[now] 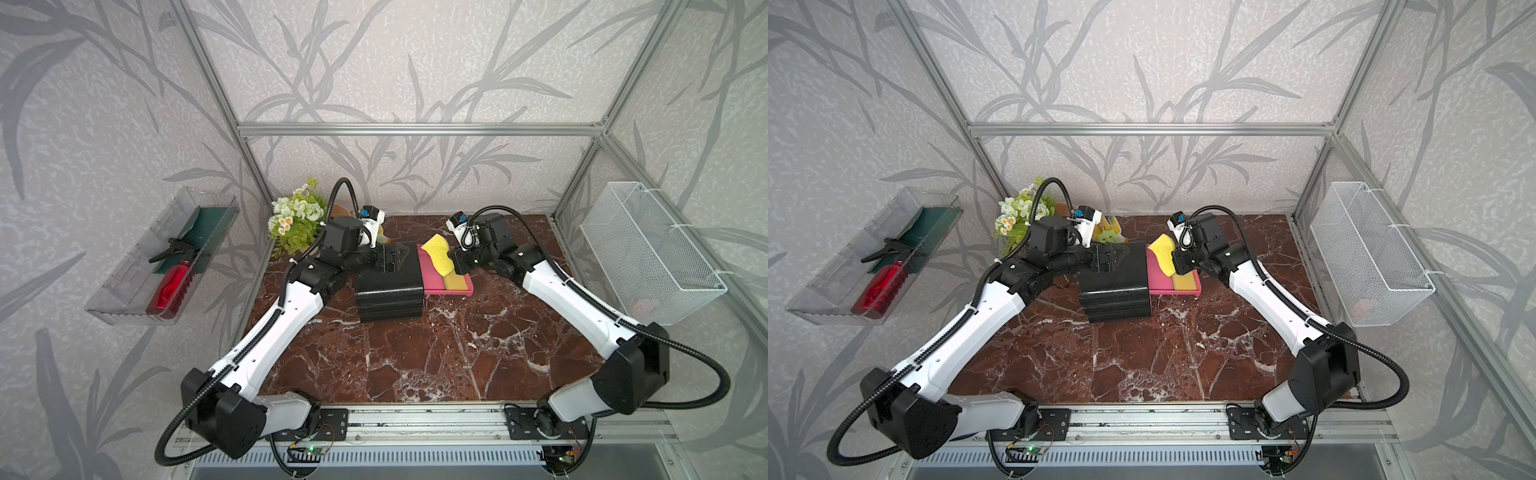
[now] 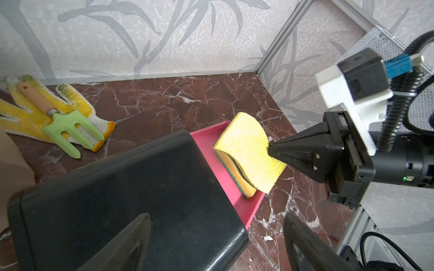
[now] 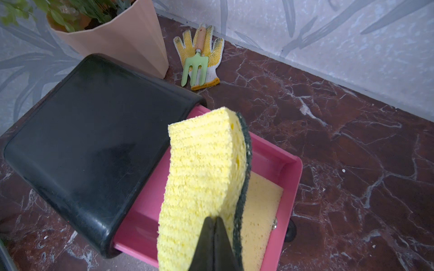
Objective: Take the sponge out of the drawer
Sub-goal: Pick up the sponge from the drawer.
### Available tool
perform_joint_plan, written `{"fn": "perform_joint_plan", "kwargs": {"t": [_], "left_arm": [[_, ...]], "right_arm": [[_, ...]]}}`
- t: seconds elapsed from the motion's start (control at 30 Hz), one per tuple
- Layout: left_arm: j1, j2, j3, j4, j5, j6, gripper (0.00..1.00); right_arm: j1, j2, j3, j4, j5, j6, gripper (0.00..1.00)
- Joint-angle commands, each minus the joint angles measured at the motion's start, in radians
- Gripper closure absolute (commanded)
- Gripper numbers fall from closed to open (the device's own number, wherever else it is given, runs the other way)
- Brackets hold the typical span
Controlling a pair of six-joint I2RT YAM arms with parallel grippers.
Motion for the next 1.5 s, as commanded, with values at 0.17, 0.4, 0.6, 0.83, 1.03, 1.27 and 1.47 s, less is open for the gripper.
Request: {"fn": "perform_joint_plan", "kwargs": {"t": [0.17,0.4,0.6,0.83,1.03,1.27,1.47], "left_arm": [[-0.004,0.128,0.145,-0.145,0.170,0.136,0.21],[-0.012,0.174,0.176,-0.167,0.210,0.162,0.28],[-0.014,0.186,0.150,-0.164,0.236,0.171,0.40],[-0.013,0.182,0.125,-0.153,0.241,0.167,0.68],[-0.014,0.166,0.099,-0.125,0.229,0.123,1.00],[-0.031,0.028,-0.045,0.065,0.183,-0.070,1.00],[-0.131,-0.104,-0.179,0.178,0.012,-0.254,1.00]], "right_arm": [[-0.009,-0.073,0.028,-0.057,-0.237,-0.132,1.00],[-0.010,-0.071,0.042,-0.064,-0.387,-0.207,1.00],[-0.010,-0.036,0.058,-0.057,-0.427,-0.212,1.00],[-0.010,0.003,0.085,-0.054,-0.440,-0.205,1.00],[-0.013,-0.009,0.093,-0.044,-0.376,-0.191,0.93],[-0.024,-0.097,0.043,0.063,-0.314,-0.096,0.72],[-0.033,-0.201,-0.059,0.136,-0.123,0.057,0.61]]}}
